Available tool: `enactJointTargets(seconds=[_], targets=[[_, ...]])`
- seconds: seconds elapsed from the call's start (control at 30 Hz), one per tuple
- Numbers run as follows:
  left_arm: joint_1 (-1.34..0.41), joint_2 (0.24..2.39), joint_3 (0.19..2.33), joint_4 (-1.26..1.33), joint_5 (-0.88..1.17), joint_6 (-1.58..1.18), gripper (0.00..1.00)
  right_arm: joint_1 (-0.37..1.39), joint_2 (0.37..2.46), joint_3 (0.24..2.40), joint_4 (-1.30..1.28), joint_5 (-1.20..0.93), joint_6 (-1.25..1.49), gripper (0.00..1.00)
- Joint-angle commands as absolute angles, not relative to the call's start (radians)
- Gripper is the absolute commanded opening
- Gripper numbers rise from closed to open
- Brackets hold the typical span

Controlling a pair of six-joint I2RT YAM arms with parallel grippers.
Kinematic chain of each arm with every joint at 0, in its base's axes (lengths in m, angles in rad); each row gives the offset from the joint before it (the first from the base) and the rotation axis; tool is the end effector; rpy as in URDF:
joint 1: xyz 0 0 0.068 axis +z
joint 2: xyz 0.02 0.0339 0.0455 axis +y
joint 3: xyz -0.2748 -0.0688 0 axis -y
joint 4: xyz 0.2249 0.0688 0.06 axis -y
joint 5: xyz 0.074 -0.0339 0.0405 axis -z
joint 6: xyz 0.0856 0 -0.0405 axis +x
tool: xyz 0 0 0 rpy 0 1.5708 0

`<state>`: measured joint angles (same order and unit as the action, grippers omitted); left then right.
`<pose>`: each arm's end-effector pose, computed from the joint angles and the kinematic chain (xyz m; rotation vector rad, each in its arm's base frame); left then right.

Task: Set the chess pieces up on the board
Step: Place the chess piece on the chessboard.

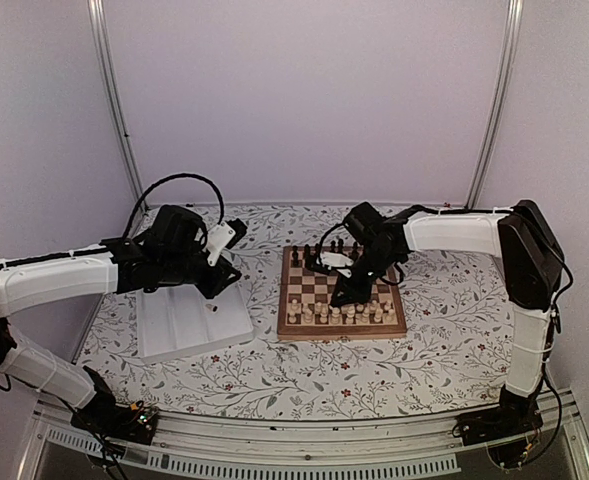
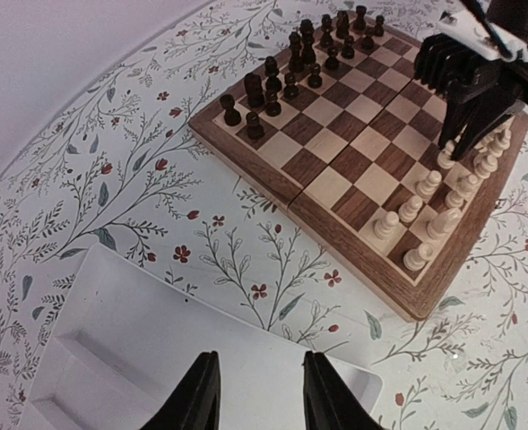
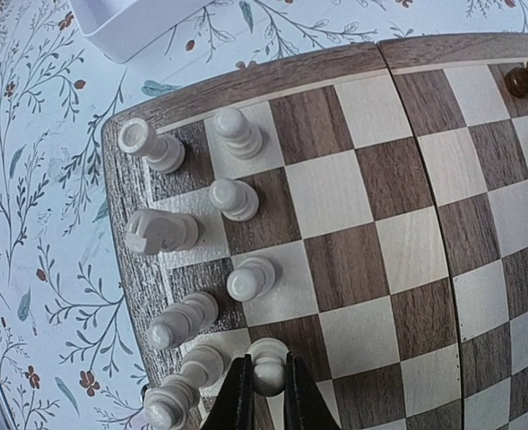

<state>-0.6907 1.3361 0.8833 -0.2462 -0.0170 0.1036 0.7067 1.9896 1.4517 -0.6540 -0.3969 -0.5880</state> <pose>0.2374 -0.1943 0.2336 0.8760 2.1119 -0.2895 0.2920 0.2928 0.1588 -1.7313 2.1153 0.5794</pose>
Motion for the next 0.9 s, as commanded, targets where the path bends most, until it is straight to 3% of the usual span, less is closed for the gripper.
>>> enactJointTargets(seconds=[0.0,0.87], targets=[[-0.676,1.353,0.871,-0.231,-0.027,0.098,0.35,0.713,2.007,1.441,-0.673,-0.382,-0.596,0.08],[-0.676,1.364,0.876,-0.244,-0.025,0.092,0.35,0.713,2.015,1.451,-0.688,-0.401,-0.588,0.16]])
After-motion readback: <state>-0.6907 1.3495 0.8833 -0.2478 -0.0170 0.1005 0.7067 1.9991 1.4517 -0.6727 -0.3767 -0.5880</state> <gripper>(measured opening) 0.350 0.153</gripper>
